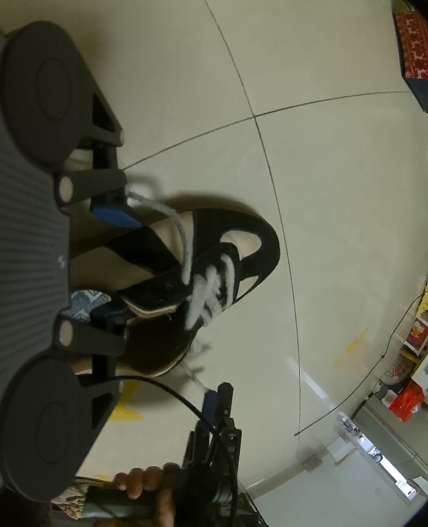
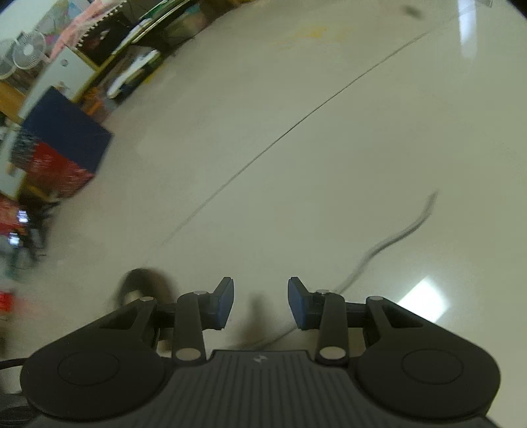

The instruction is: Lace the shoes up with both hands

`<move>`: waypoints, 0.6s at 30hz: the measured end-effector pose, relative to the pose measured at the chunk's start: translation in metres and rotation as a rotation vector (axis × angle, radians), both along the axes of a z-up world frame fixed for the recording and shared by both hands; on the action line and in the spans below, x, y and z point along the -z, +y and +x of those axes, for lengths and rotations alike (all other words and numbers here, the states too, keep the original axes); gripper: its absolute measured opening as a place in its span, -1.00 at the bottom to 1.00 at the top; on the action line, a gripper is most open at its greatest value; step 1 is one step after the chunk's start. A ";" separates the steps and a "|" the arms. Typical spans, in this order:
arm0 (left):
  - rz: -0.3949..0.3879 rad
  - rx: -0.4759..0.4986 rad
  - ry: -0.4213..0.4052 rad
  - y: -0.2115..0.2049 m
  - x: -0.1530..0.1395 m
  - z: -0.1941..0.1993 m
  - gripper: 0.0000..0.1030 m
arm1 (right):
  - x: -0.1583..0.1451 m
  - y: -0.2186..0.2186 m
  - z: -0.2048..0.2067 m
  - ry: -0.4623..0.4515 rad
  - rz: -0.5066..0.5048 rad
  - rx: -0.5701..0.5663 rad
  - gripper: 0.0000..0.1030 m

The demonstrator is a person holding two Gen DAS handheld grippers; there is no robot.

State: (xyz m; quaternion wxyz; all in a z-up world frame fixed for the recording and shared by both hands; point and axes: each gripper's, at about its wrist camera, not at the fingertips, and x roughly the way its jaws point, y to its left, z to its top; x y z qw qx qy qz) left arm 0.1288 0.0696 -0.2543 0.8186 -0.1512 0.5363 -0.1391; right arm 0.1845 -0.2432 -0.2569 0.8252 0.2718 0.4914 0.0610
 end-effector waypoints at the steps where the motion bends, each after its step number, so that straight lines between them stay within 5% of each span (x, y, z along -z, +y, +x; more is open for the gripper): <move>1: -0.001 -0.001 0.001 0.001 0.000 0.000 -0.06 | 0.001 0.005 -0.001 0.018 0.041 -0.007 -0.24; 9: 0.012 0.011 0.003 -0.004 0.003 0.004 -0.06 | 0.026 0.031 -0.001 0.178 0.402 0.043 -0.23; 15: 0.038 0.005 -0.004 -0.010 0.003 0.005 -0.04 | 0.041 0.028 -0.001 0.231 0.553 0.156 -0.24; 16: 0.039 0.005 -0.005 -0.010 0.003 0.005 -0.05 | 0.043 0.026 -0.003 0.234 0.554 0.165 -0.26; 18: 0.040 0.004 -0.006 -0.010 0.004 0.005 -0.04 | 0.046 0.024 -0.006 0.242 0.563 0.174 -0.64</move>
